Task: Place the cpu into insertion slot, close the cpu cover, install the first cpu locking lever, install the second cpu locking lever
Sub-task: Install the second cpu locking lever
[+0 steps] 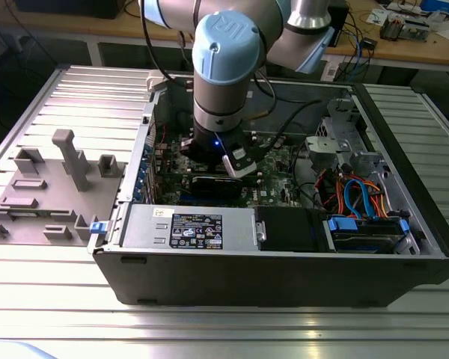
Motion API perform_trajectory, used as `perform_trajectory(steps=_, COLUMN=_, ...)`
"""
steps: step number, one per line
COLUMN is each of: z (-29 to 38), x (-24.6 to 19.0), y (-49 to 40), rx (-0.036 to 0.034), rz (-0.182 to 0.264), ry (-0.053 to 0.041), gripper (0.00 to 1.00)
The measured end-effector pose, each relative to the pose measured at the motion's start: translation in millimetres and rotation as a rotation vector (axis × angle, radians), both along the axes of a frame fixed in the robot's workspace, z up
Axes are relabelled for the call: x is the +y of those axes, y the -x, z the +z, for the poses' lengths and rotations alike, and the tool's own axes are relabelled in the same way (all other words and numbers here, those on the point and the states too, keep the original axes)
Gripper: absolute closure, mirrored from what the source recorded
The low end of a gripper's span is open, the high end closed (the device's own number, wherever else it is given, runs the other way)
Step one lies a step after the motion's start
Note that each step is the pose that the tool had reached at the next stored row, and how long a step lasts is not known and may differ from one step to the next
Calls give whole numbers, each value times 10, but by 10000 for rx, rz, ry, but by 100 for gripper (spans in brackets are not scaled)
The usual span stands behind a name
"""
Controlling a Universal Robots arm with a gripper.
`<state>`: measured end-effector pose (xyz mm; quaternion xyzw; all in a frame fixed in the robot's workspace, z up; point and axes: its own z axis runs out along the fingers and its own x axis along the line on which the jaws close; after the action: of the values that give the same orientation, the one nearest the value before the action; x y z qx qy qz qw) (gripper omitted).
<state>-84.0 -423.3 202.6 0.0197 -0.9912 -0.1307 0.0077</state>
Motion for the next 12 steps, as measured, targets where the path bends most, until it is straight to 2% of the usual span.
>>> perform_trajectory(steps=6, z=-21, x=29, y=38, rx=2, rz=-72, ry=-62, gripper=89)
perform_trajectory(steps=12, z=-54, x=41, y=56, rx=1, rz=-99, ry=-195, gripper=89)
